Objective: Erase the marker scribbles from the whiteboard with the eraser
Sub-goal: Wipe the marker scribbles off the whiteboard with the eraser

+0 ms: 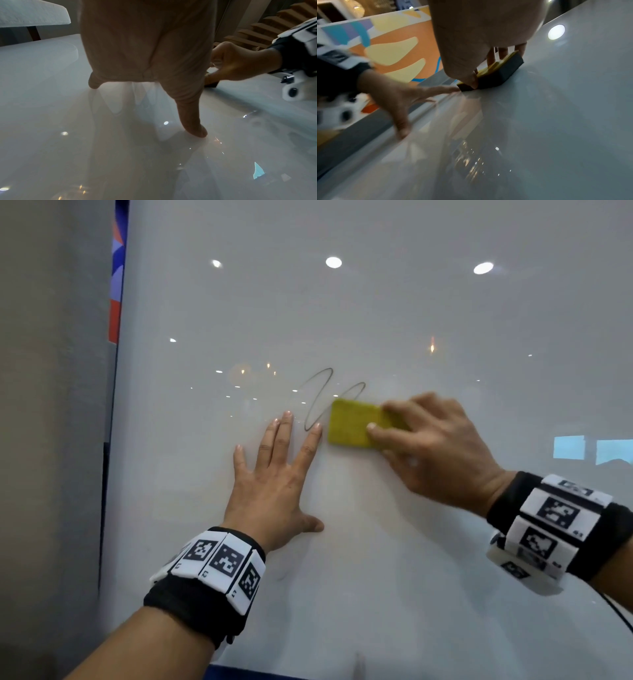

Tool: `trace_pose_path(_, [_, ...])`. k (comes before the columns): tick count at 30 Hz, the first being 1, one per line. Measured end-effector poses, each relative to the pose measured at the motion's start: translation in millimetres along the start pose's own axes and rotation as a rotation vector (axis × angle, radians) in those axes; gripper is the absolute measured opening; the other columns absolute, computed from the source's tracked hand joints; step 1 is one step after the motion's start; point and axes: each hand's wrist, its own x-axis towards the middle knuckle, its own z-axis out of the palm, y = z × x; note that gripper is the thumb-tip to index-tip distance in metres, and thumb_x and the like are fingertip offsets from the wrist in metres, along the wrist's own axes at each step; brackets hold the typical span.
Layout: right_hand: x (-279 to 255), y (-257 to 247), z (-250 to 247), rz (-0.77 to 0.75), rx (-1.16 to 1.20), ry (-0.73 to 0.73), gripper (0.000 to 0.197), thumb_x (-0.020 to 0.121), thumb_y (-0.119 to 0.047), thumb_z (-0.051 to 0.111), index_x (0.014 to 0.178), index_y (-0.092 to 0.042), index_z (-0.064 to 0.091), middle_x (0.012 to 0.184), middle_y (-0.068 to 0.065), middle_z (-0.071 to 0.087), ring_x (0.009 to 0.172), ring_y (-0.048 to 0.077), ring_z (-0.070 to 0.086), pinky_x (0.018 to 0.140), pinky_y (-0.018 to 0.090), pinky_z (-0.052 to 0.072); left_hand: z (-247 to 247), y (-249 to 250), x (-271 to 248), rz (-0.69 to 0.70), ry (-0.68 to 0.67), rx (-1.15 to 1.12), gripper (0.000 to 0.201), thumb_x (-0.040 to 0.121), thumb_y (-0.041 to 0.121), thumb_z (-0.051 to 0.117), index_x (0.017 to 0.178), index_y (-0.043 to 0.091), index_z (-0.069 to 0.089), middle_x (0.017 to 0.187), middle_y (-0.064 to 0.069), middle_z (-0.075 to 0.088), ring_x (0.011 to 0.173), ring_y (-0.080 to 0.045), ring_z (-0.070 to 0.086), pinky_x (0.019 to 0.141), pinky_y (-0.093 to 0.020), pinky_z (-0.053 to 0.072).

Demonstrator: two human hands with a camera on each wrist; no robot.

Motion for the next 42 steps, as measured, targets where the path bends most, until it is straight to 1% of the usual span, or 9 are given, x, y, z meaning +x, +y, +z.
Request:
trace_pose_path(5, [12.4,14.2,-1.2,0.263,-0.021,0.084,0.031,0.080,-0.026,0.069,0.110,-0.021,0.074,0.118,0.015,0.065,0.101,0.041,0.056,0.077,0.044,0.041,1.6,-2.0,-0.2,0.008,0.003,0.006,0.136,0.066,0.070,0.072,0.143,0.040,-0.035,0.150,0.002,-0.044,0.144,-0.018,-0.033,0.118,-0.061,0.002])
trace_pose_path(10, [-12.6,-18.5,5.2,-0.002,0.018,-0.020,0.028,0.083,-0.025,0.068,0.111,-0.021,0.073,0.119,0.016,0.065,0.095,0.040,0.059,0.075,0.044,0.046,2.3,-2.0,-0.8,0.009,0.010,0.000,0.135,0.067,0.070,0.071,0.141,0.041,-0.038,0.150,0.003,-0.046,0.144,-0.017,-0.034,0.118,-0.061,0.001])
trace_pose_path(12, [-8.0,-5.2,1.0,-0.013,0.013,-0.022,0.028,0.083,-0.025,0.068,0.110,-0.022,0.073,0.119,0.015,0.066,0.096,0.040,0.060,0.075,0.045,0.047,2.3,-2.5,-1.6,0.010,0.010,-0.002,0.134,0.068,0.071,0.070,0.141,0.041,-0.039,0.149,0.003,-0.046,0.143,-0.017,-0.035,0.117,-0.062,0.000])
trace_pose_path(18, [16.2,22.6,-2.0,0.295,-0.020,0.105,0.031,0.079,-0.026,0.067,0.109,-0.020,0.074,0.118,0.014,0.066,0.102,0.041,0.056,0.078,0.045,0.042,3.0,-4.5,-1.8,0.014,0.009,0.006,0.132,0.069,0.072,0.068,0.141,0.041,-0.038,0.150,0.003,-0.045,0.144,-0.018,-0.033,0.117,-0.064,0.002])
trace_pose_path(25, [5.5,-15.9,6.1,-0.037,0.031,-0.036,0.027,0.083,-0.026,0.067,0.110,-0.022,0.073,0.119,0.013,0.065,0.097,0.039,0.059,0.077,0.044,0.046,4.7,-7.2,-1.8,-0.028,0.037,-0.005,0.138,0.063,0.077,0.068,0.140,0.038,-0.040,0.151,0.003,-0.043,0.145,-0.017,-0.031,0.116,-0.064,0.004])
trace_pose_path(27, [14.7,-3.8,2.8,-0.011,0.010,-0.021,0.028,0.082,-0.025,0.067,0.109,-0.023,0.073,0.118,0.014,0.066,0.097,0.040,0.059,0.077,0.044,0.046,4.7,-9.7,-1.6,-0.062,0.036,-0.024,0.141,0.059,0.079,0.069,0.141,0.038,-0.038,0.151,0.001,-0.042,0.145,-0.019,-0.031,0.116,-0.064,0.003])
trace_pose_path(31, [30.7,10.4,0.0,0.221,0.007,0.061,0.030,0.079,-0.026,0.067,0.108,-0.020,0.074,0.116,0.015,0.066,0.100,0.042,0.057,0.078,0.046,0.044,3.5,-14.9,1.4,-0.071,0.044,-0.038,0.139,0.057,0.079,0.070,0.142,0.041,-0.034,0.153,0.001,-0.036,0.145,-0.022,-0.030,0.116,-0.065,0.004])
trace_pose_path(37, [5.3,-40.0,14.0,-0.053,0.074,-0.053,0.028,0.082,-0.024,0.070,0.109,-0.021,0.072,0.116,0.014,0.065,0.093,0.038,0.059,0.074,0.042,0.044,0.4,-30.8,7.2,-0.090,0.121,-0.100,0.132,0.052,0.081,0.071,0.145,0.041,-0.015,0.155,0.004,-0.014,0.147,-0.022,-0.021,0.114,-0.065,0.011])
trace_pose_path(42, [20.6,-18.6,7.9,-0.092,0.042,-0.051,0.028,0.083,-0.024,0.068,0.110,-0.022,0.073,0.116,0.014,0.066,0.093,0.038,0.059,0.075,0.043,0.047,3.1,-34.1,4.5,-0.117,0.100,-0.106,0.137,0.053,0.084,0.067,0.145,0.041,-0.025,0.155,0.004,-0.026,0.145,-0.020,-0.027,0.116,-0.064,0.007])
